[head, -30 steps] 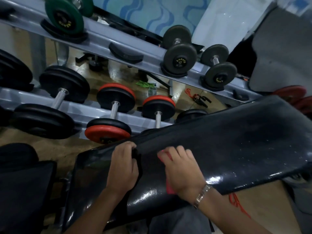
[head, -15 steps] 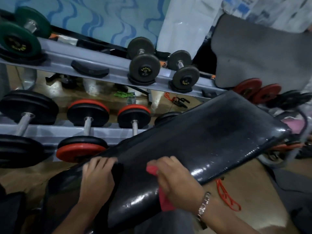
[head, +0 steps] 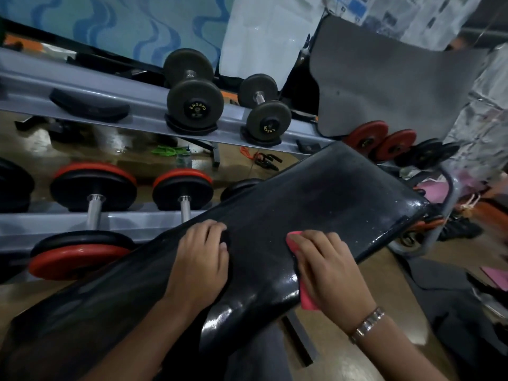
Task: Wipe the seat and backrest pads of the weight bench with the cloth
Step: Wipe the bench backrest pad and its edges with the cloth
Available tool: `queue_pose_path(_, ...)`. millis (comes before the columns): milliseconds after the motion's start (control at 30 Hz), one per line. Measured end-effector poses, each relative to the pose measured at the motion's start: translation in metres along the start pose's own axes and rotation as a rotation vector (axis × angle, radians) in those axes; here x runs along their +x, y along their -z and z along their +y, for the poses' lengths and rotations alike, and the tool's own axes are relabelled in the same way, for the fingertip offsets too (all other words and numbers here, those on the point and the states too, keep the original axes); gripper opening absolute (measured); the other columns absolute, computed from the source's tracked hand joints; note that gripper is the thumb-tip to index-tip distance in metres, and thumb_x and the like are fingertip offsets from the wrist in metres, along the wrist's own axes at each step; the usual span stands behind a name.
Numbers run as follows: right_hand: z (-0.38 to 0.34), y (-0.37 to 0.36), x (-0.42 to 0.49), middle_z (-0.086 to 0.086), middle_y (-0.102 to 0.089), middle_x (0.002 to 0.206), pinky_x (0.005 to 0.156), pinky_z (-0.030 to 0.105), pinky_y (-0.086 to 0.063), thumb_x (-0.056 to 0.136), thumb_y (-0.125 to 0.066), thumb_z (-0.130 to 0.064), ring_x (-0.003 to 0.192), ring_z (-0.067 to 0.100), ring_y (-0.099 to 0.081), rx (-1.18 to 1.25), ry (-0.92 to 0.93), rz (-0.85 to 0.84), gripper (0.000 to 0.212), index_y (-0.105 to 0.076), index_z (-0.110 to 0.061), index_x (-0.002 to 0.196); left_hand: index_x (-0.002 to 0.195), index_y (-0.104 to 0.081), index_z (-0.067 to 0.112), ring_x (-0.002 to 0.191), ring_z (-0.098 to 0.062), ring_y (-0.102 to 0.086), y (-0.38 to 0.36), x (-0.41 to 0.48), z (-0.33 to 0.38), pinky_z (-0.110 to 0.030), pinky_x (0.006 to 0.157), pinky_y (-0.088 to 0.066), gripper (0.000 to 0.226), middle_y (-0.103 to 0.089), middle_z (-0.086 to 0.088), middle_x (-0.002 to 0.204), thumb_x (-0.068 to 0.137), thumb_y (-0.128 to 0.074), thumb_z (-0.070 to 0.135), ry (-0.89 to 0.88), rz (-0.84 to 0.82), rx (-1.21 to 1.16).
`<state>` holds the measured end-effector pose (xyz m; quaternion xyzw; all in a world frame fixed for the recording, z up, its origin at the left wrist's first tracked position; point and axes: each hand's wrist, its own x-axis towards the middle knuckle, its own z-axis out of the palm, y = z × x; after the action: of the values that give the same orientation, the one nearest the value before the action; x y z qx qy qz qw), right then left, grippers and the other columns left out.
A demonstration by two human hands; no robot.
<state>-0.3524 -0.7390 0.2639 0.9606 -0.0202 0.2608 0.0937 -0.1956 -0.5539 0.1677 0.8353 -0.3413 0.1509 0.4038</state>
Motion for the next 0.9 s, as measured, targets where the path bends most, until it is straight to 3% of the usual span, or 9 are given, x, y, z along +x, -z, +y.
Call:
queue_pose_path(267, 0.001, -0.014, 0.016, 0.003, -0.064, 0.112, 0.072, 0.044, -0.047, 0.098, -0.058, -0.021, 0.085, 0.028, -0.055, -0.068, -0.119, 0.08, 0.025, -0.067, -0.014, 0.12, 0.126, -0.058, 0.016, 0.121, -0.018, -0.051, -0.008, 0.001, -0.005, -0.037, 0.105, -0.04, 0.032, -0.057, 0.001, 0.13, 0.098, -0.046, 0.024, 0.024, -0.008, -0.032)
queue_pose_path(467, -0.005, -0.007, -0.001, 0.002, -0.065, 0.112, 0.07, 0.043, -0.045, 0.1, -0.056, -0.024, 0.084, 0.027, -0.055, -0.041, 0.039, -0.008, 0.025, -0.068, -0.014, 0.12, 0.128, -0.057, 0.017, 0.124, -0.018, -0.05, -0.007, -0.002, -0.003, -0.036, 0.108, -0.037, 0.034, -0.056, 0.001, 0.133, 0.098, -0.043, 0.025, 0.043, -0.02, -0.038)
queue_pose_path(633, -0.002, -0.012, 0.016, 0.004, -0.063, 0.107, 0.071, 0.043, -0.043, 0.1, -0.054, -0.025, 0.084, 0.028, -0.054, -0.111, -0.107, 0.054, 0.023, -0.069, -0.014, 0.114, 0.13, -0.056, 0.017, 0.126, -0.018, -0.049, -0.006, -0.002, -0.002, -0.037, 0.109, -0.037, 0.035, -0.056, 0.001, 0.134, 0.099, -0.042, 0.026, 0.049, -0.019, -0.037)
queue_pose_path(800, -0.005, -0.003, -0.003, -0.001, -0.066, 0.113, 0.069, 0.043, -0.044, 0.098, -0.057, -0.026, 0.083, 0.025, -0.055, -0.047, 0.083, -0.039, 0.026, -0.069, -0.017, 0.12, 0.131, -0.056, 0.018, 0.128, -0.018, -0.048, -0.005, -0.003, -0.002, -0.038, 0.109, -0.038, 0.036, -0.055, 0.002, 0.135, 0.098, -0.044, 0.024, 0.061, -0.025, -0.035)
queue_pose_path(900, 0.011, -0.002, 0.013, -0.001, -0.065, 0.11, 0.071, 0.044, -0.044, 0.099, -0.055, -0.029, 0.084, 0.025, -0.056, -0.115, -0.007, -0.018, 0.025, -0.069, -0.019, 0.118, 0.131, -0.056, 0.017, 0.126, -0.019, -0.049, -0.005, -0.003, -0.002, -0.038, 0.108, -0.038, 0.035, -0.056, 0.001, 0.134, 0.098, -0.044, 0.024, 0.054, -0.018, -0.03)
